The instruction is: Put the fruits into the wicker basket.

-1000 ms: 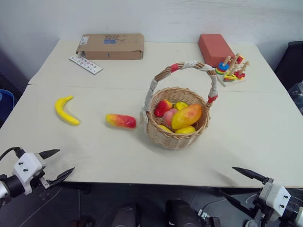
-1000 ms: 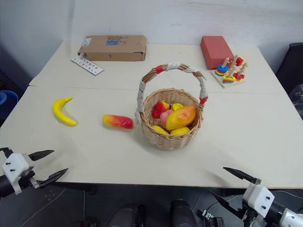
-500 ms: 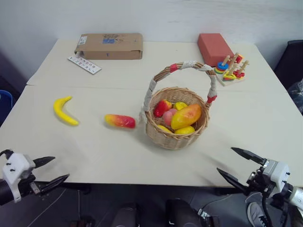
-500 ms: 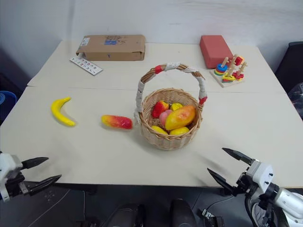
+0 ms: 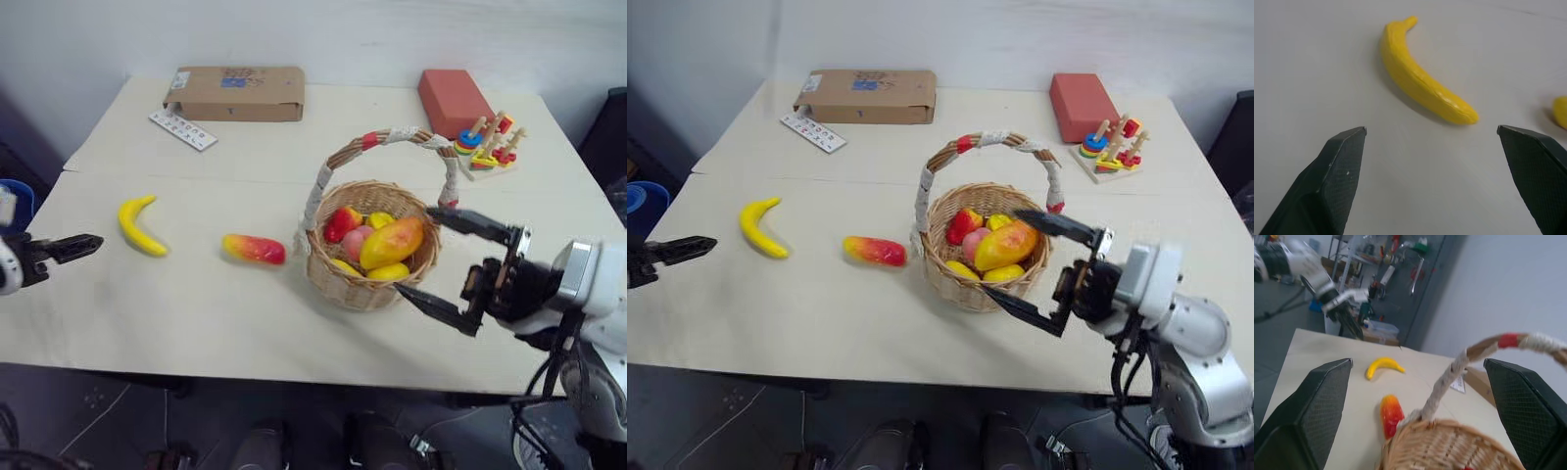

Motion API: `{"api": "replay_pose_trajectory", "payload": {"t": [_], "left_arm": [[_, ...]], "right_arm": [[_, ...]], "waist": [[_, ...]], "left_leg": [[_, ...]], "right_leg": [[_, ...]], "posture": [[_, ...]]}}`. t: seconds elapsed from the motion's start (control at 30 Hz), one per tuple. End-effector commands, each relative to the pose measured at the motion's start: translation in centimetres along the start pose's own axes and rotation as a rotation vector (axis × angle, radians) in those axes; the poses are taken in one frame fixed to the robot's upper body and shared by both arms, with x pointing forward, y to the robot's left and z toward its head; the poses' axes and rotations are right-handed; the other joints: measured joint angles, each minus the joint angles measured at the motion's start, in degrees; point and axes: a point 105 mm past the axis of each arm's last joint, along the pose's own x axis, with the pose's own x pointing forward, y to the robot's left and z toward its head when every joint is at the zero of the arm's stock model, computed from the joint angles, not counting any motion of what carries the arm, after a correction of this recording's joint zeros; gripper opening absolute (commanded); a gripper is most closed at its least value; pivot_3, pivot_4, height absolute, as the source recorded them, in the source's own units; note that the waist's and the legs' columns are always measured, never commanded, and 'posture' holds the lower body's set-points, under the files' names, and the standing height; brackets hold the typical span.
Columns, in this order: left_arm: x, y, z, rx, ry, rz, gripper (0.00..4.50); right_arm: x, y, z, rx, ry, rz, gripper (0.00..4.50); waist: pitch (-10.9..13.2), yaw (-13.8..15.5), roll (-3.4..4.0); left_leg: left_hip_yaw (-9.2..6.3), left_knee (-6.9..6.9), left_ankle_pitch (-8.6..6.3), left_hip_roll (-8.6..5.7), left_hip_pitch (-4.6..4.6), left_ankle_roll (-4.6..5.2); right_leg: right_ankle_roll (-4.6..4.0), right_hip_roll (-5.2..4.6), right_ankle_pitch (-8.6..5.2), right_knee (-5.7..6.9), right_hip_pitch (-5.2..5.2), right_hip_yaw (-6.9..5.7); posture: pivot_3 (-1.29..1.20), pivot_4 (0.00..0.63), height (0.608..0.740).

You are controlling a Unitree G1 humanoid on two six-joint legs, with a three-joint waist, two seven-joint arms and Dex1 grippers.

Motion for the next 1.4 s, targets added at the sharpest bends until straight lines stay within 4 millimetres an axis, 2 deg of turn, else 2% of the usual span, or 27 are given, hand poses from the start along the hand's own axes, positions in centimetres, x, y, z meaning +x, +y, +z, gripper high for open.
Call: {"api": "replay_pose_trajectory", "payload": {"t": [0.03, 0.2, 0.23, 0.33, 0.43, 0.53, 0.57, 0.63, 0.67, 0.73, 0.8, 0.87, 0.93, 1.0, 1.07, 1.1, 1.17, 1.23, 1.4], "left_arm": [[2.7, 0.5, 0.6, -0.04, 0.039, 0.053, 4.5], [6.2, 0.4, -0.1, -0.003, 0.096, 0.08, 4.5], [6.6, 0.0, -0.1, -0.018, 0.095, 0.061, 4.31], [7.7, -1.0, -0.1, -0.03, 0.096, 0.024, 3.63], [8.5, -1.8, -0.2, -0.057, 0.099, -0.005, 2.67], [8.5, -1.7, -0.3, -0.037, 0.108, -0.01, 1.69], [8.3, -1.5, 0.0, -0.017, 0.092, -0.02, 1.37], [6.6, -2.0, 2.5, 0.019, -0.046, -0.15, 0.73], [5.8, -2.1, 3.4, 0.074, -0.107, -0.199, 0.55], [3.9, -2.4, 4.5, 0.229, -0.216, -0.297, 0.54], [1.1, -3.4, 4.8, 0.416, -0.324, -0.452, 0.54], [-2.2, -4.6, 3.3, 0.555, -0.331, -0.644, 0.54], [-4.7, -7.6, 0.9, 0.671, -0.209, -0.825, 0.54], [-5.5, -11.3, -1.1, 0.745, -0.101, -0.959, 0.54], [-5.6, -15.0, -2.4, 0.785, -0.069, -1.076, 0.54], [-5.0, -17.4, -2.9, 0.809, -0.064, -1.123, 0.54], [-4.2, -20.7, -3.3, 0.84, -0.07, -1.166, 0.54], [-2.9, -24.5, -2.9, 0.827, -0.118, -1.189, 0.54], [-0.9, -31.2, -2.4, 0.739, -0.132, -1.171, 0.54]], "right_arm": [[1.1, -0.3, 1.0, -0.01, -0.027, 0.056, 4.48], [1.4, -0.7, 1.0, 0.0, -0.02, 0.067, 4.48], [1.3, -0.8, 0.9, 0.007, -0.016, 0.058, 4.5], [1.1, -0.5, 0.4, 0.039, -0.006, 0.058, 4.5], [1.1, -0.1, 0.1, 0.071, -0.005, 0.058, 4.5], [1.0, -0.2, -0.1, 0.08, 0.003, 0.055, 4.5], [0.9, -0.3, -0.1, 0.081, 0.005, 0.048, 4.5], [0.4, -0.6, -0.2, 0.084, 0.022, 0.023, 4.5], [0.2, -0.6, -0.2, 0.083, 0.03, 0.016, 4.5], [-0.3, -0.7, -0.4, 0.086, 0.049, -0.001, 4.5], [-1.0, -0.7, -0.5, 0.086, 0.074, -0.025, 4.5], [-1.8, -1.0, -0.7, 0.077, 0.103, -0.064, 4.5], [-3.2, -1.4, -1.0, 0.065, 0.14, -0.121, 4.5], [-4.6, -1.6, -1.6, 0.064, 0.179, -0.162, 4.5], [-5.8, -1.9, -2.2, 0.061, 0.213, -0.189, 4.5], [-6.6, -2.2, -2.5, 0.057, 0.238, -0.206, 4.5], [-7.6, -2.5, -2.8, 0.052, 0.271, -0.231, 4.5], [-8.9, -2.6, -2.8, 0.044, 0.313, -0.253, 4.5], [-10.3, -1.8, -2.6, 0.041, 0.358, -0.288, 4.5]], "waist": [[0.0, 0.1, -0.09], [0.0, 0.0, -0.43], [0.0, 0.0, -0.53], [0.0, 0.1, -0.53], [0.0, 0.3, -0.55], [0.1, 0.2, -0.56], [0.1, 0.2, -0.56], [0.1, 0.1, -0.6], [0.1, 0.0, -0.68], [0.2, -0.3, -0.76], [0.2, -0.7, -0.74], [0.2, -1.1, -0.72], [0.3, -1.4, -0.65], [0.3, -0.9, -0.56], [0.4, 0.3, -0.46], [0.4, 0.6, -0.36], [0.4, 1.3, -0.17], [0.5, 1.8, -0.05], [0.5, 1.1, -0.04]], "left_leg": [[0.0, 0.1, 0.0, 0.03, -0.06, 0.0], [0.23, 0.28, -0.06, 0.06, -0.22, 0.12], [0.26, 0.31, -0.08, 0.07, -0.26, 0.14], [0.33, 0.38, -0.09, 0.06, -0.29, 0.16], [0.3, 0.51, -0.07, 0.06, -0.29, 0.2], [0.28, 0.85, -0.05, 0.05, -0.29, 0.23], [0.28, 0.9, -0.05, 0.05, -0.28, 0.24], [0.24, 0.99, -0.05, 0.05, -0.27, 0.24], [0.22, 0.99, -0.06, 0.06, -0.27, 0.24], [0.2, 0.95, -0.09, 0.1, -0.28, 0.18], [0.23, 0.86, -0.1, 0.11, -0.3, 0.16], [0.24, 0.73, -0.12, 0.11, -0.3, 0.16], [0.2, 0.67, -0.15, 0.09, -0.3, 0.2], [0.09, 0.64, -0.18, 0.08, -0.25, 0.26], [-0.18, 0.76, -0.16, 0.0, -0.25, 0.39], [-0.3, 0.93, -0.21, -0.03, -0.25, 0.44], [-0.39, 0.99, -0.23, -0.07, -0.14, 0.49], [-0.37, 0.99, -0.22, -0.09, -0.02, 0.49], [-0.31, 0.93, -0.18, -0.03, -0.01, 0.44]], "right_leg": [[0.0, 0.06, 0.0, 0.04, -0.02, -0.04], [0.03, 0.11, 0.02, 0.11, -0.15, -0.36], [0.04, 0.08, 0.02, 0.12, -0.2, -0.43], [0.07, -0.03, 0.03, 0.11, -0.21, -0.69], [0.09, -0.16, 0.04, 0.16, -0.12, -0.96], [0.11, -0.31, 0.05, 0.4, -0.04, -1.12], [0.12, -0.32, 0.05, 0.4, 0.0, -1.13], [0.15, -0.33, 0.07, 0.44, 0.02, -1.12], [0.14, -0.34, 0.07, 0.45, 0.01, -1.12], [0.14, -0.34, 0.07, 0.45, -0.05, -1.15], [0.14, -0.38, 0.07, 0.44, -0.14, -1.18], [0.12, -0.42, 0.06, 0.37, -0.17, -1.25], [0.1, -0.49, 0.05, 0.31, -0.14, -1.3], [0.09, -0.52, 0.05, 0.11, 0.08, -1.31], [0.09, -0.56, 0.05, -0.21, 0.33, -1.18], [0.1, -0.57, 0.05, -0.23, 0.45, -1.11], [0.16, -0.6, 0.08, -0.35, 0.73, -1.01], [0.24, -0.59, 0.13, -0.4, 0.88, -0.99], [0.29, -0.31, 0.15, -0.21, 0.88, -1.01]], "posture": [[0.0, 0.15, 0.74], [0.0, 0.15, 0.74], [0.0, 0.15, 0.74], [0.0, 0.15, 0.74], [0.0, 0.15, 0.74], [0.0, 0.15, 0.74], [0.0, 0.15, 0.74], [0.0, 0.15, 0.74], [0.0, 0.15, 0.74], [0.0, 0.15, 0.74], [0.0, 0.15, 0.74], [0.0, 0.15, 0.74], [0.0, 0.15, 0.74], [0.0, 0.15, 0.74], [0.0, 0.15, 0.74], [0.0, 0.15, 0.74], [0.0, 0.15, 0.74], [0.0, 0.15, 0.74], [0.0, 0.15, 0.74]]}}
